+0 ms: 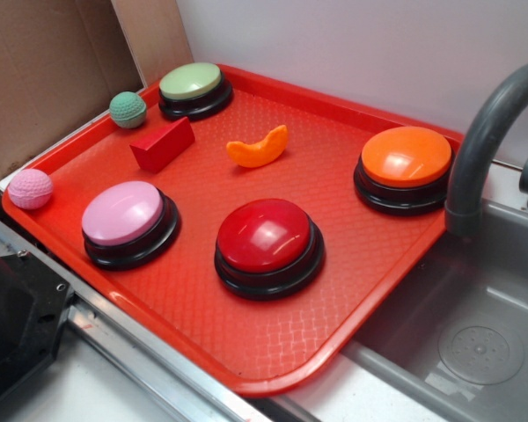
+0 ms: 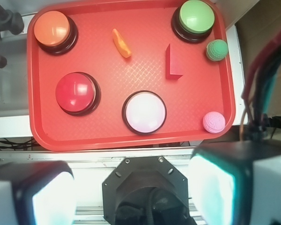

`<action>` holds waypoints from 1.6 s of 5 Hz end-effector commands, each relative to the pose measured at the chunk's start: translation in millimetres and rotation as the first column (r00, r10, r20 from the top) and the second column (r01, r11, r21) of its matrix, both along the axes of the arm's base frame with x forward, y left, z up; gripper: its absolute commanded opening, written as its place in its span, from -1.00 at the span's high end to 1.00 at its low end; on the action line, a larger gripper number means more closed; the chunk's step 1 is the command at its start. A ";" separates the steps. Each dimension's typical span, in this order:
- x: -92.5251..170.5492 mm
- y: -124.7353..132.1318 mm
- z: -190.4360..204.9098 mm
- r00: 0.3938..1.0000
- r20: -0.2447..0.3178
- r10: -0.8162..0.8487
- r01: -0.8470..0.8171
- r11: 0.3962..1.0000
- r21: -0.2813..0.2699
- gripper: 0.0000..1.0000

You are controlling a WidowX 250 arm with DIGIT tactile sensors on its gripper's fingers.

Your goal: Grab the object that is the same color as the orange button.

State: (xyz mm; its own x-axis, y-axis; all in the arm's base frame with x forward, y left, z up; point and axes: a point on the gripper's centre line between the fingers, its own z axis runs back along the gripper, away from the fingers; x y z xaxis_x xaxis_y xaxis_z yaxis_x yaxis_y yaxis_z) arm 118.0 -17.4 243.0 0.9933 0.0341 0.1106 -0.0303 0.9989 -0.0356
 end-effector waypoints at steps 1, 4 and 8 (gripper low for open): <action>0.0 0.0 0.0 1.000 0.000 0.000 0.000 1.000 0.000 -1.00; 126.9 7.9 -51.2 0.988 -0.154 -0.019 0.027 0.998 0.051 -1.00; 170.2 17.3 -175.3 0.940 -0.206 -0.272 0.296 0.950 0.099 -1.00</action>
